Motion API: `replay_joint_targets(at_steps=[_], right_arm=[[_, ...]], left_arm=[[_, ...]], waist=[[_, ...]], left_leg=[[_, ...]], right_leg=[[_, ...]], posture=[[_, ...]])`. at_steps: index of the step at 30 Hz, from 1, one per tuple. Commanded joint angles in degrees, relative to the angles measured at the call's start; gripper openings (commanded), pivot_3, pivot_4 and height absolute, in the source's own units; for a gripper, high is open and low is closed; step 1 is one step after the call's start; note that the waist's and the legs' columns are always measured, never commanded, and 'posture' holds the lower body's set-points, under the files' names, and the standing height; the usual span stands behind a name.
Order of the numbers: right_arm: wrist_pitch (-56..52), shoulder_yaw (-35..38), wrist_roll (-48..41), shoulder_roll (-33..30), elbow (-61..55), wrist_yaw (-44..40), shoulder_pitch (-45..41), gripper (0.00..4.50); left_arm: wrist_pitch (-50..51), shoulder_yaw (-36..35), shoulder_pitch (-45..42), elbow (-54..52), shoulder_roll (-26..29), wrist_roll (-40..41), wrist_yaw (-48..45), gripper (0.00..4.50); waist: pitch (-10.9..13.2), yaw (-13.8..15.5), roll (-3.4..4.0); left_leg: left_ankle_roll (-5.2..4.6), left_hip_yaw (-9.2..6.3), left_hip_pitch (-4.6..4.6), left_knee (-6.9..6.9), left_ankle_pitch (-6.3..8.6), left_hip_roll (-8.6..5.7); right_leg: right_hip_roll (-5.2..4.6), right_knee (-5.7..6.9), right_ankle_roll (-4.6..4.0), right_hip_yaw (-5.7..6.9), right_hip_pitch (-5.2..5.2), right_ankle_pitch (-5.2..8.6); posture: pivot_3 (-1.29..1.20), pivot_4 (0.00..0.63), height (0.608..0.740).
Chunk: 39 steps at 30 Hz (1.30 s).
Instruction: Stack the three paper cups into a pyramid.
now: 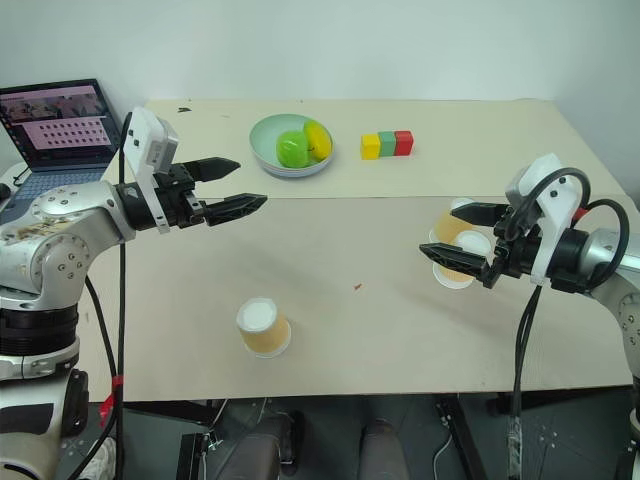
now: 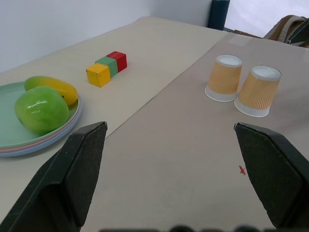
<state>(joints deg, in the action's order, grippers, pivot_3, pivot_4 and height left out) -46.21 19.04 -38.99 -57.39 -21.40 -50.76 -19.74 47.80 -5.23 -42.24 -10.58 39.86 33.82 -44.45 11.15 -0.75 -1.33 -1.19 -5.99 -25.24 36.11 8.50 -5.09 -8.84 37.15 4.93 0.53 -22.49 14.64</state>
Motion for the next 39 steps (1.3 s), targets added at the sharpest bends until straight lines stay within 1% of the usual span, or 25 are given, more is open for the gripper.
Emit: replay_joint_targets(at_steps=[1, 5, 10, 13, 15, 18, 20, 24, 27, 30, 35, 39], right_arm=[[-0.2, 1.55, -0.59, 0.61, -2.15, 2.25, -0.73, 4.42], [-0.6, 1.12, -0.86, 0.93, -2.65, 3.83, -1.21, 4.42], [-0.43, 2.54, -0.43, 0.92, -3.86, 5.6, 0.19, 4.42], [0.49, 6.09, 2.6, 0.83, -2.59, 9.47, 1.72, 4.42], [0.25, 8.96, 3.71, 1.22, -1.52, 11.64, 3.31, 4.42], [1.21, 11.86, 3.83, 4.15, -2.89, 12.82, 8.19, 4.42], [2.7, 12.48, 4.91, 5.67, -2.69, 12.88, 11.34, 4.42], [4.24, 13.51, 5.26, 8.68, -0.97, 13.33, 14.4, 4.42], [5.6, 12.47, 5.42, 10.76, -0.39, 12.6, 16.81, 4.42], [8.26, 10.56, 6.54, 13.07, 2.44, 12.58, 16.98, 4.42], [11.16, 6.72, 8.22, 14.83, 10.62, 12.57, 11.66, 4.42], [13.48, 4.99, 9.07, 15.86, 13.96, 11.68, 9.46, 4.42]], left_arm=[[0.52, -0.98, -0.61, -2.24, 0.34, 1.31, -0.44, 4.5], [0.3, -0.47, -1.05, -1.97, 0.18, 1.63, -1.47, 4.5], [1.13, 0.71, -2.68, -1.55, -1.81, 2.23, -1.86, 4.5], [1.23, 1.78, -3.81, -0.68, -3.23, 3.31, -3.26, 4.5], [0.29, 2.95, -4.5, 0.69, -3.59, 2.38, -3.84, 4.5], [-1.01, 4.28, -5.89, 3.06, -4.58, 1.48, -5.07, 4.5], [-1.33, 4.76, -6.53, 3.88, -5.08, 1.5, -5.79, 4.5], [-1.74, 5.28, -7.0, 4.61, -5.24, 0.91, -6.68, 4.5], [-1.46, 5.09, -7.44, 5.3, -5.45, 0.49, -6.29, 4.5], [-0.83, 4.85, -7.35, 4.83, -5.29, 0.56, -6.44, 4.5], [3.3, 1.39, -8.76, 3.48, -5.65, 4.95, -5.56, 4.5], [4.76, 0.33, -9.53, 2.88, -4.7, 5.99, -4.53, 4.5]], waist=[[0.0, 0.01, 0.0], [0.0, 0.0, 0.0], [0.0, 0.03, 0.0], [0.0, 0.21, 0.0], [-0.01, 0.42, -0.01], [-0.03, 0.5, -0.04], [-0.03, 0.5, -0.04], [-0.03, -0.07, -0.03], [-0.03, -0.13, -0.03], [-0.03, -0.15, -0.03], [-0.03, -0.29, -0.03], [-0.04, -0.15, -0.02]], left_leg=[[0.0, 0.0, 0.0, 0.0, 0.0, 0.0], [0.0, 0.0, 0.0, 0.0, 0.0, 0.0], [0.0, 0.0, 0.0, 0.0, 0.0, 0.0], [0.0, 0.0, 0.0, 0.02, 0.0, -0.01], [0.0, -0.01, 0.0, 0.03, 0.0, -0.02], [-0.01, 0.02, 0.0, 0.05, 0.01, 0.0], [-0.02, 0.01, 0.01, 0.05, 0.01, 0.0], [-0.05, 0.08, 0.02, 0.12, 0.03, -0.01], [-0.05, 0.07, 0.08, 0.12, 0.03, 0.01], [-0.05, 0.07, 0.08, 0.13, 0.03, 0.0], [-0.05, 0.07, 0.09, 0.17, 0.03, 0.01], [-0.05, 0.06, 0.09, 0.16, 0.03, 0.01]], right_leg=[[0.0, 0.0, 0.0, 0.0, 0.0, 0.0], [0.0, 0.01, 0.0, -0.01, 0.0, 0.0], [0.0, 0.0, 0.0, 0.0, 0.0, 0.0], [0.0, 0.0, 0.0, 0.0, 0.01, 0.0], [0.0, -0.01, 0.0, 0.01, 0.03, 0.0], [0.0, 0.0, 0.0, 0.01, 0.06, 0.0], [0.02, 0.0, 0.0, 0.03, 0.08, 0.0], [0.02, 0.01, 0.0, -0.08, 0.09, -0.01], [0.03, 0.02, -0.01, -0.08, 0.12, -0.03], [0.04, 0.02, 0.0, -0.08, 0.13, -0.03], [0.04, 0.03, 0.01, -0.11, 0.13, -0.06], [0.05, 0.02, 0.01, -0.1, 0.13, -0.07]], posture=[[0.0, 0.15, 0.74], [0.0, 0.15, 0.74], [0.0, 0.15, 0.74], [0.0, 0.15, 0.74], [0.0, 0.15, 0.74], [0.0, 0.15, 0.74], [0.0, 0.15, 0.74], [0.0, 0.15, 0.74], [0.0, 0.15, 0.74], [0.0, 0.15, 0.74], [0.0, 0.15, 0.74], [0.0, 0.15, 0.74]])
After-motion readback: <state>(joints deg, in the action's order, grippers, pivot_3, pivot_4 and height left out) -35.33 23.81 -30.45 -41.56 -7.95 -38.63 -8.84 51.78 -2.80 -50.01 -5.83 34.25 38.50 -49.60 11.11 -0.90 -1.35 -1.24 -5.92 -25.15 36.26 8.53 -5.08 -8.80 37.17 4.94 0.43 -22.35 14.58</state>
